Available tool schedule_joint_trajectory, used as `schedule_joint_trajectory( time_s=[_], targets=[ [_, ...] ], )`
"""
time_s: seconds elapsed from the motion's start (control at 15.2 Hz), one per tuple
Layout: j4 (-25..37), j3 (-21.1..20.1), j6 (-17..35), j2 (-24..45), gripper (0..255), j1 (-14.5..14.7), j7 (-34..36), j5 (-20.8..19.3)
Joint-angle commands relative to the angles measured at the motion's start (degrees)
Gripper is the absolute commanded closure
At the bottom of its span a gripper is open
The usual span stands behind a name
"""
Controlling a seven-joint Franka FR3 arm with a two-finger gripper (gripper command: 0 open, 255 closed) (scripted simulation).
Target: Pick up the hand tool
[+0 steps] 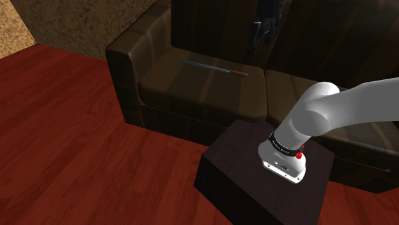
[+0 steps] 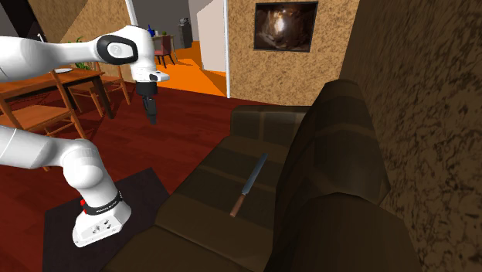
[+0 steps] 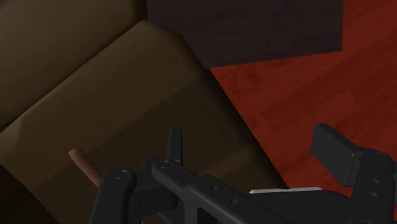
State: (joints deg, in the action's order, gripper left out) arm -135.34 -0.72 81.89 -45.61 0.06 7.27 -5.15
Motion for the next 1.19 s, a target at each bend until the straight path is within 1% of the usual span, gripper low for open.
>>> schedule_joint_trajectory(
  time_s=[0.0,0.26,0.59,0.86,1.12],
  targets=[
    [0.0,0.0,0.0,0.0,0,0.0,0.0,0.0],
    [-3.0,4.23,7.14,2.89,0,-0.31,-5.8,-3.33],
    [-4.78,9.44,16.47,8.72,0,-0.73,-12.77,-6.71],
    [-4.58,13.47,23.98,15.01,0,-0.81,-18.25,-8.48],
    [-2.94,17.25,31.22,22.5,0,-0.56,-23.94,-8.98]
  ],
)
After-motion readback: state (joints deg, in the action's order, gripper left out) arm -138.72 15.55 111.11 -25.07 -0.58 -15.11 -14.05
